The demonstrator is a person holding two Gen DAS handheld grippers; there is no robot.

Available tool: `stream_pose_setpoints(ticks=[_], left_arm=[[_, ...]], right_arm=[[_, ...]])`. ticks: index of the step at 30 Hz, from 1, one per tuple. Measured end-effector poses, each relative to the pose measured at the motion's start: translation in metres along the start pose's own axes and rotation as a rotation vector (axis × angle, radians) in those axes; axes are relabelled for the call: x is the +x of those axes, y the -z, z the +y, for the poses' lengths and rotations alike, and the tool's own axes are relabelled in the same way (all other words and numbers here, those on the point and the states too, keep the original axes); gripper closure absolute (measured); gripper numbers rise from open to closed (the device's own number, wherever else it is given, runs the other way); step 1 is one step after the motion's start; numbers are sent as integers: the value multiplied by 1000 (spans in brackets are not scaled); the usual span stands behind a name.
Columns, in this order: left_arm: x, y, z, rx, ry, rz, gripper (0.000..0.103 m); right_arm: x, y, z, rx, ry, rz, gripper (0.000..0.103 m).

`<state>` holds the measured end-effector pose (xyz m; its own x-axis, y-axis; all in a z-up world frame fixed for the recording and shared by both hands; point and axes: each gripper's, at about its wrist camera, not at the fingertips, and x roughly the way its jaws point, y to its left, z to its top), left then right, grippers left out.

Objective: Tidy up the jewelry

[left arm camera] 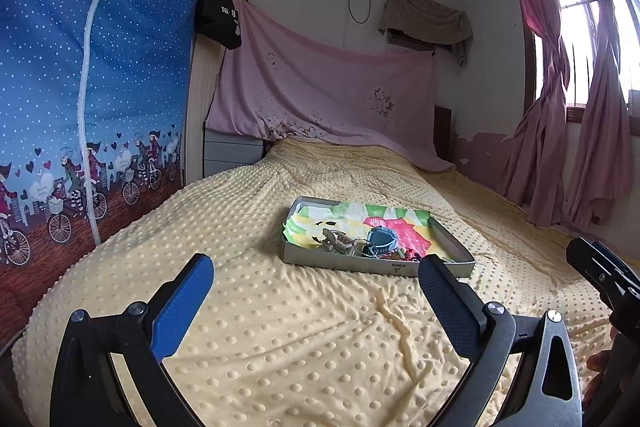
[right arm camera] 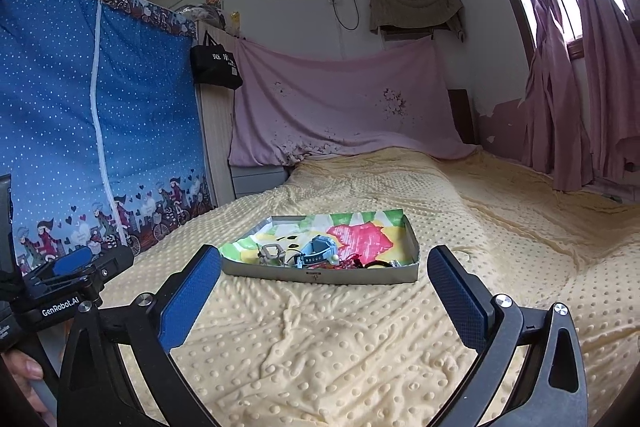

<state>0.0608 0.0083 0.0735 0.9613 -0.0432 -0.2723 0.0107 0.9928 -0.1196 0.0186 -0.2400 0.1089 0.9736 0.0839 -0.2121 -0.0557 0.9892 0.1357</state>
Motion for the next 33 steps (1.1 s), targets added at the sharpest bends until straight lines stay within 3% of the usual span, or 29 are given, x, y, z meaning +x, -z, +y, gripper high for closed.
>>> stream_pose_setpoints(ticks=[12, 33], left_arm=[[-19, 31, 0, 35, -27, 7, 0], [-8, 57, 6, 35, -52, 49, 0]], right_arm=[[-21, 23, 1, -2, 4, 18, 2], [1, 56, -7, -11, 12, 97, 2]])
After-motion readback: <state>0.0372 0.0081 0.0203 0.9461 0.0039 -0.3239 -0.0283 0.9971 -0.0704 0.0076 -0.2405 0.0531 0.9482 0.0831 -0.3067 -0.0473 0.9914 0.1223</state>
